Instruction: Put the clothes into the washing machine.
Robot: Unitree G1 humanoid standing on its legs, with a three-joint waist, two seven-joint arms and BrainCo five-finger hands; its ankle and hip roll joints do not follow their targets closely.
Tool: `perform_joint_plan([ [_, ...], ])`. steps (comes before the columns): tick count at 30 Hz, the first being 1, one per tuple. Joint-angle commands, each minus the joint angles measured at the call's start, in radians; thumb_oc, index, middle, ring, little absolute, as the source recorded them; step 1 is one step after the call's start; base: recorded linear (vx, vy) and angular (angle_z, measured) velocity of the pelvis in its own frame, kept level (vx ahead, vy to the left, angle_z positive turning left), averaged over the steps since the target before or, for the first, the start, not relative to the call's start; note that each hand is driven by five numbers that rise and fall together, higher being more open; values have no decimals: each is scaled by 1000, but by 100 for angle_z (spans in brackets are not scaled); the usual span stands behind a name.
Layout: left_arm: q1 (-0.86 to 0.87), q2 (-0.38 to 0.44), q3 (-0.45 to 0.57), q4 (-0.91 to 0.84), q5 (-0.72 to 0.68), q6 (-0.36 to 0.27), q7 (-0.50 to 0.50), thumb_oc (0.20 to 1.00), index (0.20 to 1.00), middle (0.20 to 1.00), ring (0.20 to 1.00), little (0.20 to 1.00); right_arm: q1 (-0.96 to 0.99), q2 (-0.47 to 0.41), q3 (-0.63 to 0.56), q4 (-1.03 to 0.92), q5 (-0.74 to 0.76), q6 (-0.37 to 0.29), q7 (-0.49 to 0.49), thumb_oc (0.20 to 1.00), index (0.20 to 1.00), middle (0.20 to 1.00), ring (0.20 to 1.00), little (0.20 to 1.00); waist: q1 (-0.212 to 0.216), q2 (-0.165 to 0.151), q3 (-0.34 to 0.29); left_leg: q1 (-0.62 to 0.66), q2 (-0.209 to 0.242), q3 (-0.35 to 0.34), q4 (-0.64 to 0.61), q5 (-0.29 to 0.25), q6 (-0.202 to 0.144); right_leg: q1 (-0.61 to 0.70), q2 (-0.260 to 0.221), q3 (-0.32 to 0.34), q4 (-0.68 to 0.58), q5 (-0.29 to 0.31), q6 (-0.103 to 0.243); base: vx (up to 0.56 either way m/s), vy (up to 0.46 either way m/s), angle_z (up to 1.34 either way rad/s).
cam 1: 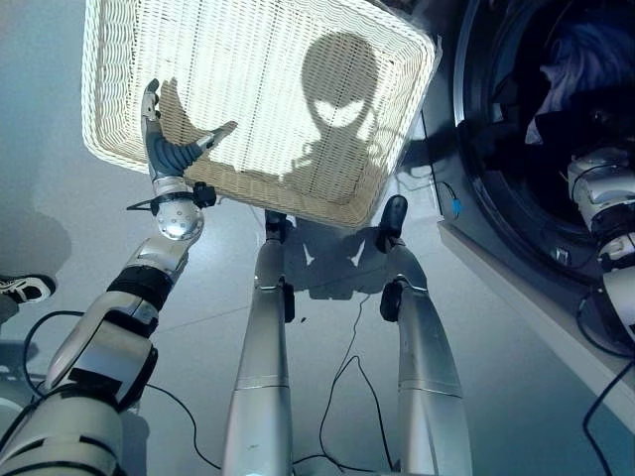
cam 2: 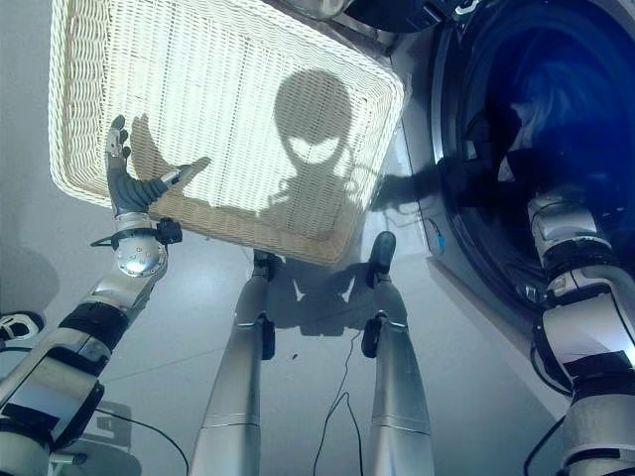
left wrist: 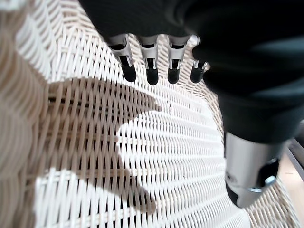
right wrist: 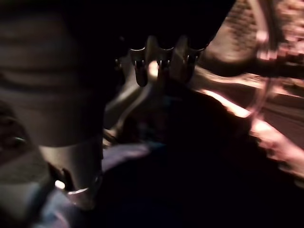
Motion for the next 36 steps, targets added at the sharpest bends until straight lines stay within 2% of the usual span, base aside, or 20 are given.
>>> perform_joint_plan([
  [1,-26,-23,30,5,-5,-24,14,1000,1000,1000,1000,1000,-19,-97,62,-46,-126,-35,-65,1000,1000,1000,1000,1000,1,19,-23,17,-56,-8,85,-114,63,41,39,-46,-7,15,49,-15,31,1],
  [6,-25,-32,39,6,5,-29,22,1000,1000,1000,1000,1000,56,-72,54,-117,-232,-79,-83,1000,1000,1000,1000,1000,-6,21,-23,15,-55,-3,85,-116,62,32,37,-43,2,9,50,0,0,0],
  [11,-28,-50,45,10,29,-35,40,1000,1000,1000,1000,1000,122,-35,30,-172,-281,-146,-97,1000,1000,1000,1000,1000,-13,22,-23,9,-54,2,81,-115,59,23,35,-41,1,10,54,0,0,0],
  [15,-23,-60,58,4,44,-33,55,1000,1000,1000,1000,1000,175,-10,9,-251,-298,-170,-104,1000,1000,1000,1000,1000,-21,22,-23,5,-52,7,80,-116,56,15,34,-37,4,8,56,0,0,0],
  [19,-7,-77,75,-10,69,-30,80,1000,1000,1000,1000,1000,259,17,-10,-374,-334,-159,-68,1000,1000,1000,1000,1000,-34,19,-23,7,-50,16,72,-114,54,9,36,-32,4,8,56,0,0,0],
  [24,-8,-90,86,-15,85,-27,87,1000,1000,1000,1000,1000,314,50,-4,-417,-385,-141,1,1000,1000,1000,1000,1000,-40,19,-23,4,-49,24,68,-109,52,2,37,-27,4,8,56,0,0,0],
  [28,-22,-87,90,-2,81,-29,78,1000,1000,1000,1000,1000,333,67,18,-383,-412,-138,78,1000,1000,1000,1000,1000,-43,18,-23,3,-46,27,65,-105,48,-1,38,-24,5,10,56,0,0,0],
  [29,-30,-87,89,9,75,-35,71,1000,1000,1000,1000,1000,334,75,38,-341,-439,-144,123,1000,1000,1000,1000,1000,-42,19,-23,5,-43,29,61,-100,47,-1,38,-25,6,11,56,0,0,0],
  [32,-40,-93,82,24,76,-43,68,1000,1000,1000,1000,1000,327,86,77,-242,-464,-175,171,1000,1000,1000,1000,1000,-36,24,-23,3,-44,27,59,-94,46,-3,35,-27,5,15,56,0,0,0],
  [36,-59,-95,70,47,69,-53,61,1000,1000,1000,1000,1000,293,105,125,-106,-483,-171,218,1000,1000,1000,1000,1000,-27,29,-23,0,-42,23,48,-83,45,-5,37,-29,-3,21,55,0,0,0],
])
